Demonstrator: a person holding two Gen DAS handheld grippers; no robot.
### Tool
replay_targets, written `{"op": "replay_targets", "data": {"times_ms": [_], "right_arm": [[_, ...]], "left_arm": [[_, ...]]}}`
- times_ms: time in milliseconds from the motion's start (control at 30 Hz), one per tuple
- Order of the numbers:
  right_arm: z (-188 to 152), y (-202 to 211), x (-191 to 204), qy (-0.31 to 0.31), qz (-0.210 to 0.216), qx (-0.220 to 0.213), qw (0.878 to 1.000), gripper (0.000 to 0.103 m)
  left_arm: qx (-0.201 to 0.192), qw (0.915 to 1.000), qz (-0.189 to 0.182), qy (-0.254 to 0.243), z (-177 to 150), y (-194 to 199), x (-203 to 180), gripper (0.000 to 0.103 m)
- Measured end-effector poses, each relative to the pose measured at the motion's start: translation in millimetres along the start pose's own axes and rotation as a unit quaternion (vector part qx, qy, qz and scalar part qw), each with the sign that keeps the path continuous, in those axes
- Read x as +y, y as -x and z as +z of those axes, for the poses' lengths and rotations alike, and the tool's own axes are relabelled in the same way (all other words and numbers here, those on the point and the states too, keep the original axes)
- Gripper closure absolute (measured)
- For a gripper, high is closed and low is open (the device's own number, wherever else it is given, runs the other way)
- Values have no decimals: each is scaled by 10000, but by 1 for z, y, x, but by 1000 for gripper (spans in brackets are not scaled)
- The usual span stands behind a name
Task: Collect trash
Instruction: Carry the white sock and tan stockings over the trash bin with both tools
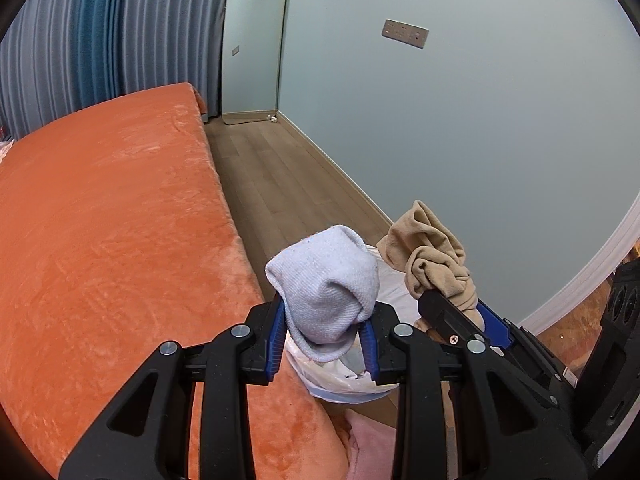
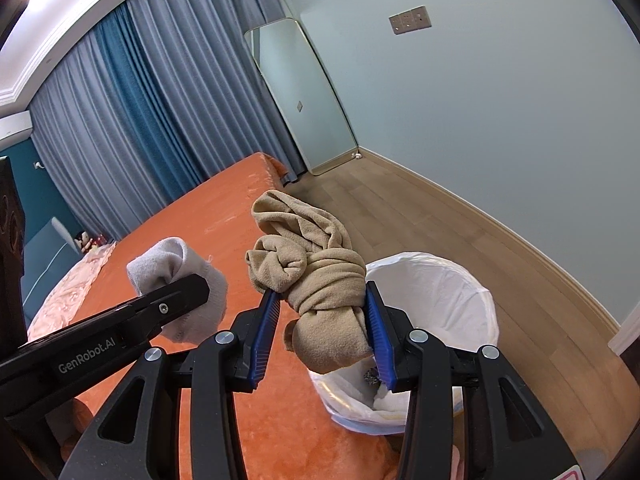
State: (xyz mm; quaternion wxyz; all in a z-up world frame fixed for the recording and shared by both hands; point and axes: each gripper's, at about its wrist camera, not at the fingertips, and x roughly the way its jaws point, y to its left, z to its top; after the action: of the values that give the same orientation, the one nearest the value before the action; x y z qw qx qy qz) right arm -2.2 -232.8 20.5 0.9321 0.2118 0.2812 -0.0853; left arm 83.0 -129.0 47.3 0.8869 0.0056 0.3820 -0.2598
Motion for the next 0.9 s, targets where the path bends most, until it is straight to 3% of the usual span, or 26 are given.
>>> {"op": "replay_targets", "data": {"times_ms": [500,900], "right_arm": [[-4,6,-29,-214,-220,-37,9995,62],[-10,-7,-36,-269,-357,87,9990,62]], "left_arm": [[172,9992,-245,-268,1,-24,-33,73],[375,9985,-334,-234,0,-50,-32,72]]}}
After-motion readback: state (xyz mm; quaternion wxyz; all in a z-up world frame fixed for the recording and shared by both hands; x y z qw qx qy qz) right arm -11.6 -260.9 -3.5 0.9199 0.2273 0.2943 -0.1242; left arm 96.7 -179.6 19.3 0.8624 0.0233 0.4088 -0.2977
